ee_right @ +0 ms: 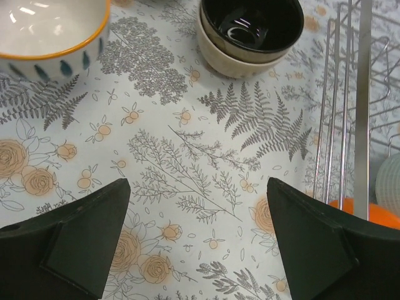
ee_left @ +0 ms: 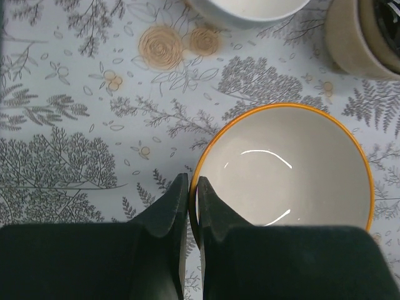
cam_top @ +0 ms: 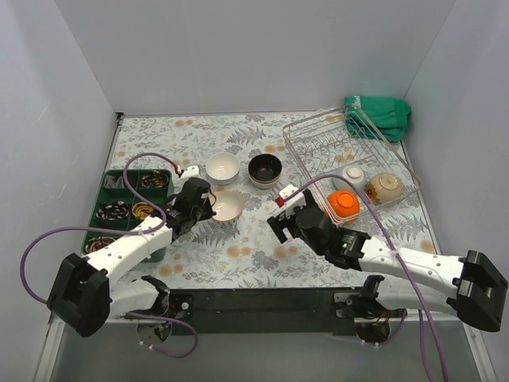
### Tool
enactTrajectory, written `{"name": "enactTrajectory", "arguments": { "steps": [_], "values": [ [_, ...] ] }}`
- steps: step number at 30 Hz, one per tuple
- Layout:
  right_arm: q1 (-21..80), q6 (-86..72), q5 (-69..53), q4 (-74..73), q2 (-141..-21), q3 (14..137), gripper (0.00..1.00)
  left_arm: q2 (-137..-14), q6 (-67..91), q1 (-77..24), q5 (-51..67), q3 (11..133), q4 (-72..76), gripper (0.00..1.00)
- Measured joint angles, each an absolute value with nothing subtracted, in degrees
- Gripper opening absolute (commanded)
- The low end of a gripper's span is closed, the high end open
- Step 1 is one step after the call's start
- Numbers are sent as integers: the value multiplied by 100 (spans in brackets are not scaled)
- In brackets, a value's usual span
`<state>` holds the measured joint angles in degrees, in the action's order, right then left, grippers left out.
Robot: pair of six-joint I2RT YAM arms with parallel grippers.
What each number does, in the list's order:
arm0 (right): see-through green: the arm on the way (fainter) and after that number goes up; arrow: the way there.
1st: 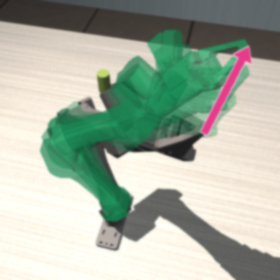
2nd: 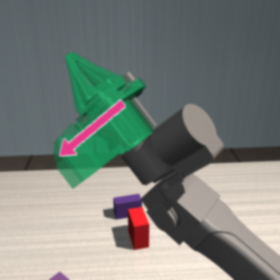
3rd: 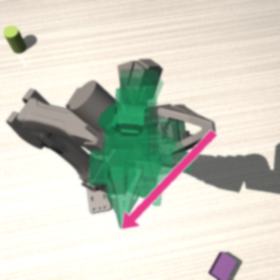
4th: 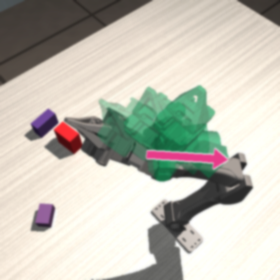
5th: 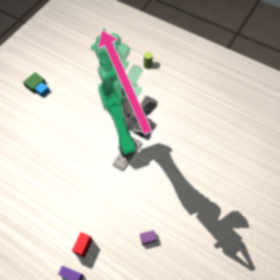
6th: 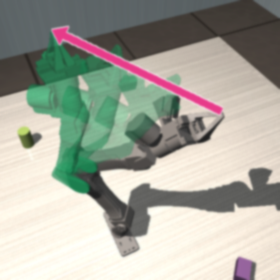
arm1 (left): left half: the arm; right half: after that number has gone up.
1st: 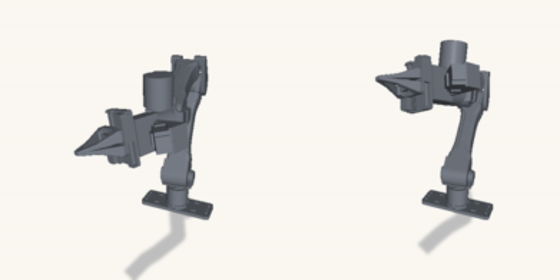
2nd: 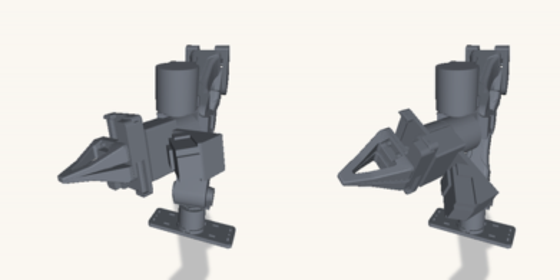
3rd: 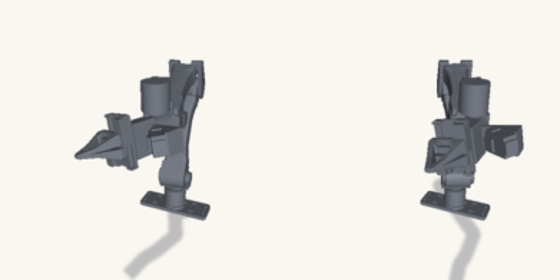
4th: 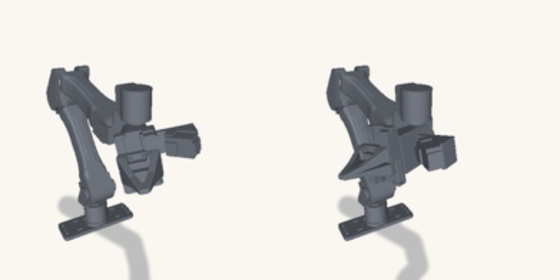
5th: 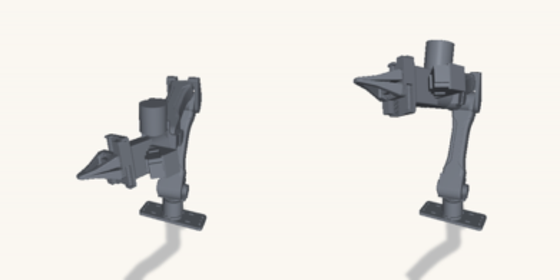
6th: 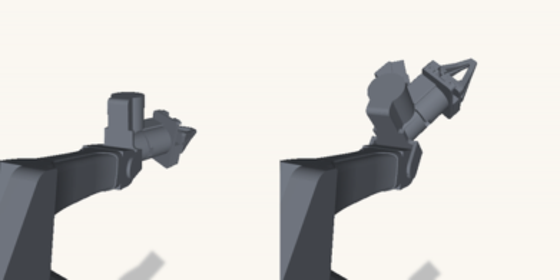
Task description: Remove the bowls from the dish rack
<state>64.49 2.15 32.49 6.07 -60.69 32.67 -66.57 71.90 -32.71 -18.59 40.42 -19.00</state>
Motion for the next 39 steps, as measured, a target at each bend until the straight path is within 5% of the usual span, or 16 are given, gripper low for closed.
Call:
{"name": "enactTrajectory", "arguments": {
  "steps": [14,16,30,33,39],
  "values": [
    [5360,-1103,1905,-473,-5094,3271,99,-7150,8068,-3269,-2829,3232,-985,2],
    [5310,-1151,1885,-475,-5013,3240,99,-7231,8128,-3269,-2910,3142,-823,20],
    [5098,-1271,1973,-917,-5061,3271,99,-6694,8274,-3269,-2895,3105,-701,88],
    [5030,-1308,2108,-1162,-5177,3452,99,-6250,8206,-3269,-2823,3238,-939,97],
    [4663,-1337,2410,-1660,-5561,4209,99,-5253,7769,-3269,-2628,3734,-1457,98]
  ]
}}
